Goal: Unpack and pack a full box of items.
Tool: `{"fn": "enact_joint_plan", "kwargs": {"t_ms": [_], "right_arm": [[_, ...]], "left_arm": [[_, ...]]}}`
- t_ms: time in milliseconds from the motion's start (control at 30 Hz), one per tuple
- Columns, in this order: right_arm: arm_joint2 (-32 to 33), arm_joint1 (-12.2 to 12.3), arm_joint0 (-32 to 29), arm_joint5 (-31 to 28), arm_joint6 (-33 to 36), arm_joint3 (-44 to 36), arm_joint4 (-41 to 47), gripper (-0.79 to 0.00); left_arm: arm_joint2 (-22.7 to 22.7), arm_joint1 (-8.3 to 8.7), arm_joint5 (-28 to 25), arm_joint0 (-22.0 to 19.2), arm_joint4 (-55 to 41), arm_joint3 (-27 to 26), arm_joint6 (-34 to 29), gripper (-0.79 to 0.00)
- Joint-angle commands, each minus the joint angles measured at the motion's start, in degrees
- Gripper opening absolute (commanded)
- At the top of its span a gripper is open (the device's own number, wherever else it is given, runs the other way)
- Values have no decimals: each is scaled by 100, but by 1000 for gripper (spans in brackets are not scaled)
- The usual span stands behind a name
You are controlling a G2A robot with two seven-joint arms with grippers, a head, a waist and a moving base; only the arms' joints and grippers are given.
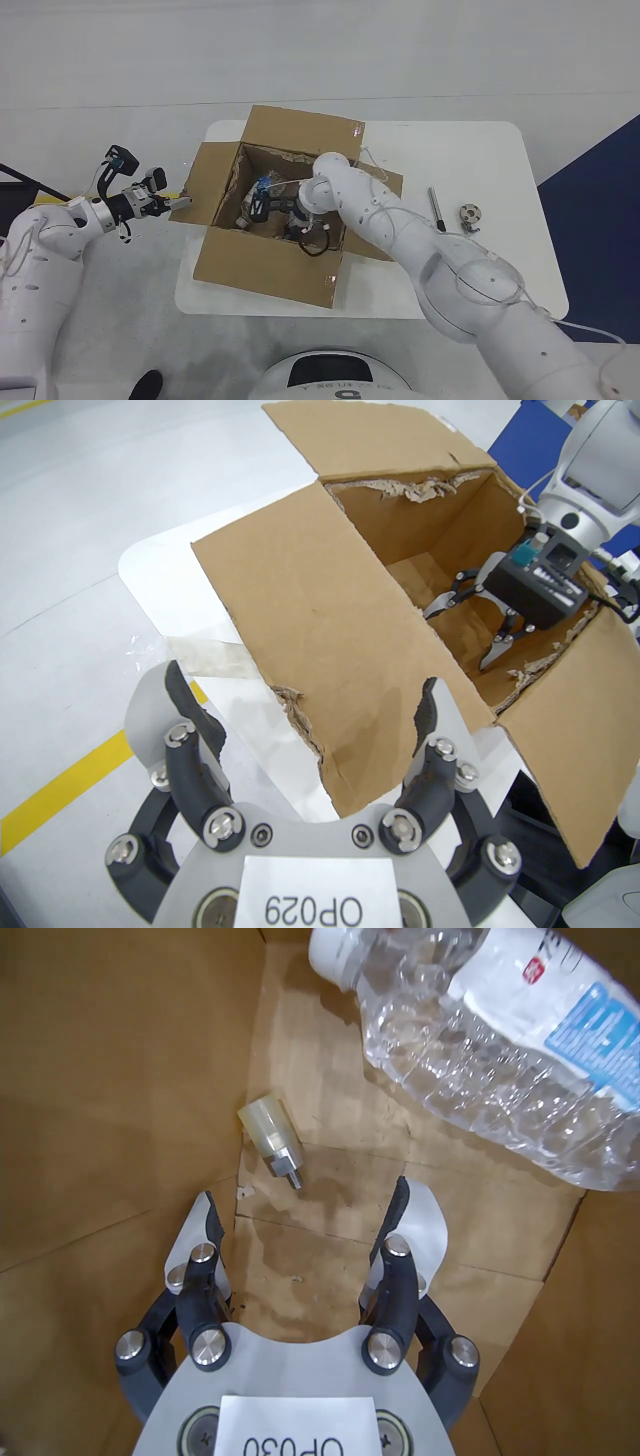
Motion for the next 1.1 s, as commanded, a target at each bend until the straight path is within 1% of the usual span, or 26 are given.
{"fn": "enact_joint_plan", "kwargs": {"t_ms": [0, 33, 67, 133, 167, 200, 267, 300, 333, 400, 467, 533, 667, 733, 767, 800, 833, 933, 967, 1000, 1033, 1067], "right_arm": [[-44, -115, 53, 121, 29, 218, 0, -117], [-62, -177, 78, 251, 66, 348, 3, -142], [-81, -241, 95, 392, 112, 453, 8, -148], [-127, -364, 115, 515, 186, 620, 7, -246], [-147, -419, 134, 606, 216, 712, -11, -277], [-167, -473, 149, 689, 245, 788, -30, -283], [-185, -565, 189, 837, 207, 929, -60, -342], [-190, -602, 210, 894, 163, 997, -81, -348], [-192, -632, 241, 974, 95, 1060, -113, -397], [-191, -675, 289, 1052, -31, 1186, -162, -419], [-188, -704, 320, 1133, -162, 1286, -217, -508], [-173, -717, 347, 1210, -276, 1391, -248, -631], [-132, -713, 395, 1336, -539, 1500, -309, -634], [-125, -702, 398, 1379, -688, 1477, -369, -619], [-120, -694, 400, 1393, -770, 1448, -400, -594], [-119, -683, 396, 1395, -843, 1420, -438, -563], [-117, -671, 394, 1408, -928, 1385, -477, -508], [-118, -625, 364, 1399, -1185, 1258, -615, -419], [-114, -604, 353, 1395, -1285, 1215, -659, -283], [-107, -582, 347, 1410, -1410, 1163, -708, -46], [-91, -557, 343, 1423, -1563, 1101, -744, 0], [-91, -557, 343, 1423, -1563, 1101, -744, 0]], "left_arm": [[0, 0, 0, 0, 0, 0, 0, 0], [0, 0, 0, 0, 0, 0, 0, 0], [0, 0, 0, 0, 0, 0, 0, 0], [0, 0, 0, 0, 0, 0, 0, 0], [0, 0, 0, 0, 0, 0, 0, 0], [0, 0, 0, 0, 0, 0, 0, 0], [0, 0, 0, 0, 0, 0, 0, 0], [0, 0, 0, 0, 0, 0, 0, 0], [0, 0, 0, 0, 0, 0, 0, 0], [0, 0, 0, 0, 0, 0, 0, 0], [0, 0, 0, 0, 0, 0, 0, 0], [0, 0, 0, 0, 0, 0, 0, 0], [0, 0, 0, 0, 0, 0, 0, 0], [0, 0, 0, 0, 0, 0, 0, 0], [0, 0, 0, 0, 0, 0, 0, 0], [0, 0, 0, 0, 0, 0, 0, 0], [0, 0, 0, 0, 0, 0, 0, 0], [0, 0, 0, 0, 0, 0, 0, 0], [0, 0, 0, 0, 0, 0, 0, 0], [0, 0, 0, 0, 0, 0, 0, 0], [0, 0, 0, 0, 0, 0, 0, 0], [0, 0, 0, 0, 0, 0, 0, 0]]}}
